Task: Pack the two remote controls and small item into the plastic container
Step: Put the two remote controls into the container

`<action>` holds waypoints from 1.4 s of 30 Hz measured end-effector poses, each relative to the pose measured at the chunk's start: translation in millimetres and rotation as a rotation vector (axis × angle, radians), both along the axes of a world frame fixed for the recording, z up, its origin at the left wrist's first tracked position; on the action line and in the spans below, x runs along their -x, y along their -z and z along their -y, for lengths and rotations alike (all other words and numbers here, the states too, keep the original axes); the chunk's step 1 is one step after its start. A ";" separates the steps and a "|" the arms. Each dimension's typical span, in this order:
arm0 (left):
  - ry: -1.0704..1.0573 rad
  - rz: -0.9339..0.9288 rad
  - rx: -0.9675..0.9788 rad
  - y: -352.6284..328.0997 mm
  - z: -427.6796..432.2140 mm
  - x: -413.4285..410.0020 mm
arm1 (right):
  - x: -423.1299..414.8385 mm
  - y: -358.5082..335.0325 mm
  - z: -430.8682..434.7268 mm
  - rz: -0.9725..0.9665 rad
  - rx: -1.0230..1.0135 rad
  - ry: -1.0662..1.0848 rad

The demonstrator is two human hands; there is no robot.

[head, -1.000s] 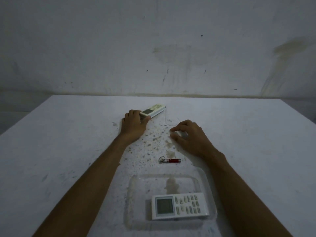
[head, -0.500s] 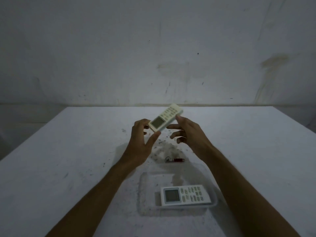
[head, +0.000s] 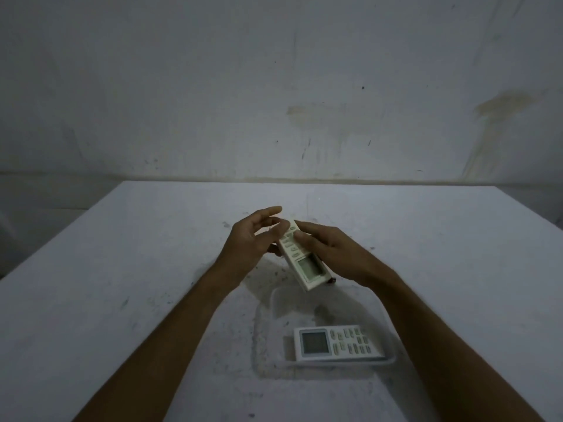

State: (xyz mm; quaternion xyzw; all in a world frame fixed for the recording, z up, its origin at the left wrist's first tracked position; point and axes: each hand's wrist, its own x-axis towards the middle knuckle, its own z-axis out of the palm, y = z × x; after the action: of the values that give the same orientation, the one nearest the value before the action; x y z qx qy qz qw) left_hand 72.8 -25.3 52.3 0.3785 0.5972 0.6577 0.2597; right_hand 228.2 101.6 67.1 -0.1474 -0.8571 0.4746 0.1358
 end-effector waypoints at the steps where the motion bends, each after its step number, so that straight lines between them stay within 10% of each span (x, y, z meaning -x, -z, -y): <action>1: 0.002 -0.012 0.009 -1.7 2.4 -0.9 | -1.6 -3.0 2.7 0.002 -0.016 0.006; 16: 0.266 0.040 0.117 -25.5 49.5 -62.0 | -83.1 -0.5 38.2 -0.366 0.446 0.345; 25: 0.278 -0.130 0.237 -18.6 58.1 -64.5 | -117.3 -5.8 39.4 -0.066 -0.451 0.100; 33: 0.028 -0.725 0.333 -4.0 65.9 -67.5 | -99.1 1.2 29.1 0.122 -0.566 0.066; 42: 0.245 -0.658 0.480 35.4 86.7 -70.3 | -91.3 14.8 35.3 0.210 -0.622 -0.018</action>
State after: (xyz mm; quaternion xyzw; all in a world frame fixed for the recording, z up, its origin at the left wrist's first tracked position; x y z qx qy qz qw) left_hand 143.2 -112.0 17.0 0.5650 0.7352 0.3084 0.2123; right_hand 319.5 66.4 52.3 -0.1395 -0.9716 0.1733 0.0810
